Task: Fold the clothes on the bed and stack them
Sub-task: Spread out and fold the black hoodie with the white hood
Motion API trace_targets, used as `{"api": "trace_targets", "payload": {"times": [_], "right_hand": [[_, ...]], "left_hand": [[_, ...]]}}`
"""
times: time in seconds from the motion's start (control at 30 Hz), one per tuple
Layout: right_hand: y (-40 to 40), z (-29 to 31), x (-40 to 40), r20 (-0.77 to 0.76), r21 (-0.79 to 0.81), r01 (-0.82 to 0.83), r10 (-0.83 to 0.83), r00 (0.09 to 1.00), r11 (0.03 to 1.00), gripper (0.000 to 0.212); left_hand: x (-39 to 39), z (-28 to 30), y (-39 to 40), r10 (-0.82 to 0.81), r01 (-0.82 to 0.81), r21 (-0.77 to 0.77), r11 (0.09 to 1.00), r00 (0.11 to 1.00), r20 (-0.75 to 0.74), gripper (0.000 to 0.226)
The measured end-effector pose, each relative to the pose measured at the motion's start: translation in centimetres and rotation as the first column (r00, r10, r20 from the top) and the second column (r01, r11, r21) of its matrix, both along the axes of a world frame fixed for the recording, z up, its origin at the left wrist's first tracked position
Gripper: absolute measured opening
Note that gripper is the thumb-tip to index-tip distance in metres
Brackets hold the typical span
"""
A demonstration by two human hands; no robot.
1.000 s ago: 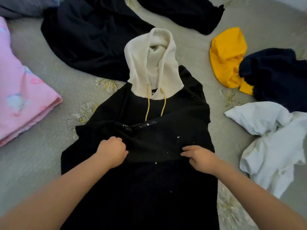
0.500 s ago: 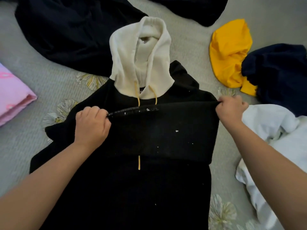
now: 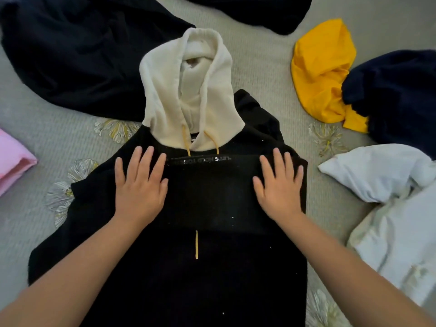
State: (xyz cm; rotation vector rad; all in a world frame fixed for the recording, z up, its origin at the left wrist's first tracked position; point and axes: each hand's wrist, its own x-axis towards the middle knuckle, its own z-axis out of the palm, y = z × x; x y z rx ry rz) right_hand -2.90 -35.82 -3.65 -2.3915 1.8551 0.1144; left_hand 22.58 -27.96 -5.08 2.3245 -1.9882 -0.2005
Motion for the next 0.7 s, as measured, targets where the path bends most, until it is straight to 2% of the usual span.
{"api": "trace_targets", "payload": {"times": [0.07, 0.2, 0.3, 0.37, 0.43, 0.5, 0.6, 0.63, 0.7], "right_hand": [[3.0, -1.0, 0.0, -0.047, 0.084, -0.052, 0.056, 0.997, 0.995, 0.056], [5.1, -3.3, -2.1, -0.102, 0.249, 0.008, 0.018, 0.995, 0.968, 0.074], [4.6, -4.3, -1.9, -0.114, 0.269, 0.062, -0.032, 0.993, 0.961, 0.064], [4.7, -4.2, -1.4, -0.17, 0.283, 0.096, -0.048, 0.984, 0.954, 0.057], [5.0, -3.2, -0.3, -0.186, 0.276, 0.142, -0.093, 0.978, 0.95, 0.056], [6.1, -1.9, 1.6, -0.117, 0.264, 0.146, -0.119, 0.986, 0.953, 0.054], [10.0, -0.5, 5.6, 0.059, 0.248, -0.021, 0.006, 0.998, 0.968, 0.052], [11.6, -0.2, 7.2, 0.116, 0.253, -0.087, 0.059, 0.992, 0.964, 0.051], [14.7, 0.2, 10.5, 0.209, 0.272, -0.185, 0.13, 0.969, 0.944, 0.05]], "left_hand": [[0.4, -0.4, 2.1, 0.029, -0.031, 0.077, 0.997, 0.999, 0.026, 0.056], [1.7, -1.8, 4.7, 0.078, -0.079, 0.331, 0.94, 0.997, 0.017, 0.075], [2.1, -2.9, 4.4, 0.093, -0.082, 0.294, 0.952, 0.995, -0.024, 0.065], [2.3, -3.2, 4.3, 0.126, -0.105, 0.325, 0.94, 0.991, -0.044, 0.058], [3.0, -2.9, 4.4, 0.144, -0.102, 0.292, 0.951, 0.981, -0.128, 0.057], [3.4, -1.7, 5.3, 0.161, -0.117, 0.189, 0.975, 0.957, -0.24, 0.053], [4.2, -0.2, 9.4, 0.298, -0.294, 0.055, 0.954, 0.916, -0.268, 0.051], [4.5, 0.0, 11.5, 0.381, -0.381, 0.054, 0.923, 0.886, -0.263, 0.053], [5.5, 0.1, 16.1, 0.568, -0.548, 0.15, 0.823, 0.785, -0.246, 0.057]]}}
